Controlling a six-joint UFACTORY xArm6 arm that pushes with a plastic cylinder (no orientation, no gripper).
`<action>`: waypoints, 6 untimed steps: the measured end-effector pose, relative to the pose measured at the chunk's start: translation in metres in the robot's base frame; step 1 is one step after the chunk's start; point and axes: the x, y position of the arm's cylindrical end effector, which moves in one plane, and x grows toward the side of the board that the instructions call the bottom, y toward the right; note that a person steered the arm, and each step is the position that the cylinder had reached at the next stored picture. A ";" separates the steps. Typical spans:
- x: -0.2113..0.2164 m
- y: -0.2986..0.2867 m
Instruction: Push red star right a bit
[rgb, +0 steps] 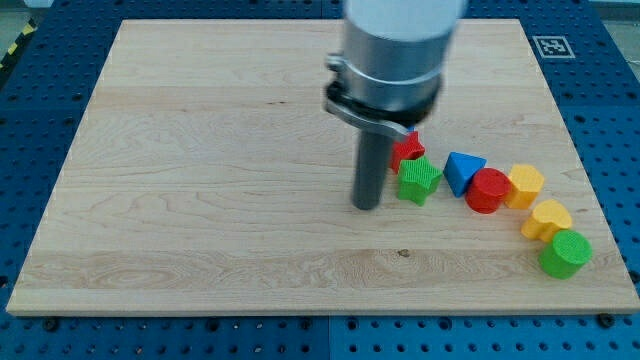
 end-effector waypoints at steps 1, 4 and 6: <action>-0.034 -0.017; -0.040 0.028; -0.033 0.056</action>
